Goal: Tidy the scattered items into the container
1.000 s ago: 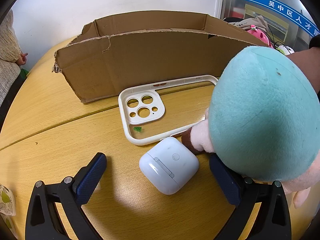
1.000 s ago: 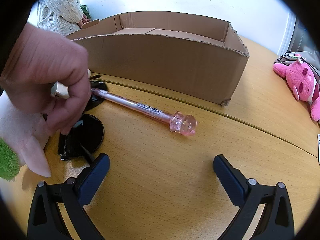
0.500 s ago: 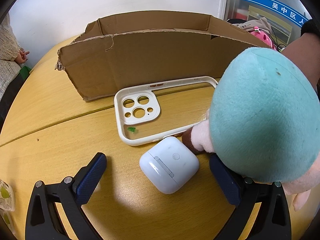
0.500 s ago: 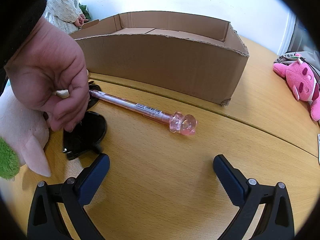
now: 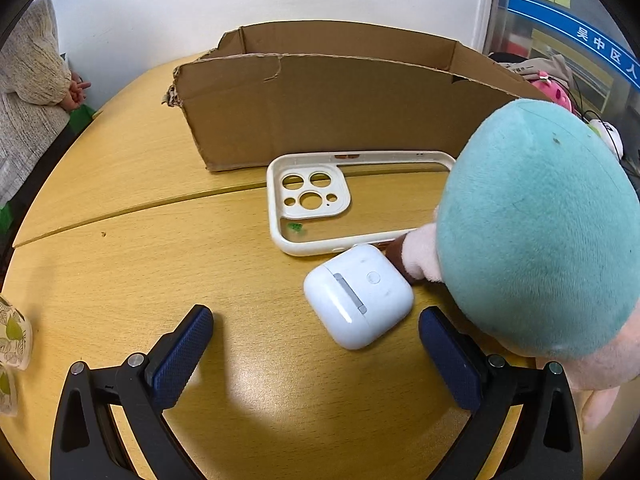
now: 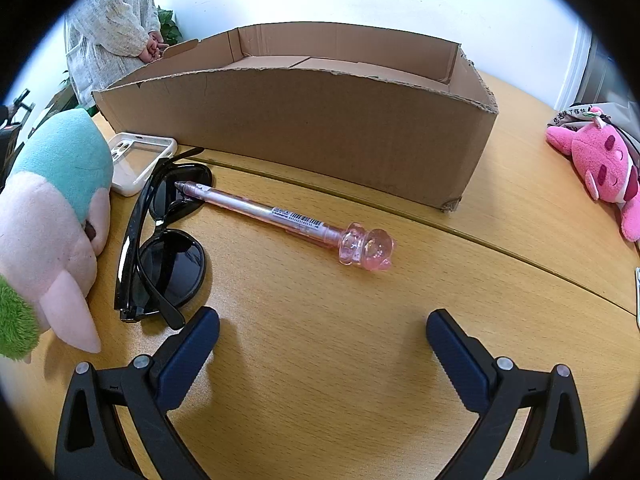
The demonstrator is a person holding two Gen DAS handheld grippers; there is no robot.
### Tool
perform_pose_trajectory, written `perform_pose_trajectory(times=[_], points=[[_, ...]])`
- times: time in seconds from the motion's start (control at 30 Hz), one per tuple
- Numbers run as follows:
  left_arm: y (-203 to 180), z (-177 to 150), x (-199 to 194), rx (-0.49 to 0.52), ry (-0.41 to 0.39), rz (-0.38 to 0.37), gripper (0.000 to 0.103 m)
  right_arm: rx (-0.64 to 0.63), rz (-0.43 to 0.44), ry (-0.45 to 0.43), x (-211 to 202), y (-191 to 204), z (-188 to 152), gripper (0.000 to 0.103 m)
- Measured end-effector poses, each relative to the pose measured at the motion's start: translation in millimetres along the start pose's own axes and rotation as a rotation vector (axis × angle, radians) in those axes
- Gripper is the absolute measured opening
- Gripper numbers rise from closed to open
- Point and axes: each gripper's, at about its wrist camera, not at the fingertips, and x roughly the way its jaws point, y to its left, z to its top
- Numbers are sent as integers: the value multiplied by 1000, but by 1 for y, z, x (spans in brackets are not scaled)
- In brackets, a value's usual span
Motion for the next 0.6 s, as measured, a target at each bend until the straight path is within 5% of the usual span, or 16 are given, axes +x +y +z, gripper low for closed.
perform_pose_trajectory(times=[0.43, 0.6], points=[[-6, 5, 6, -9, 4, 12, 103, 26, -19, 4, 2, 2, -1, 103], [-13, 0, -7, -23, 217, -8, 103, 27, 61, 132, -17, 4, -9, 103]])
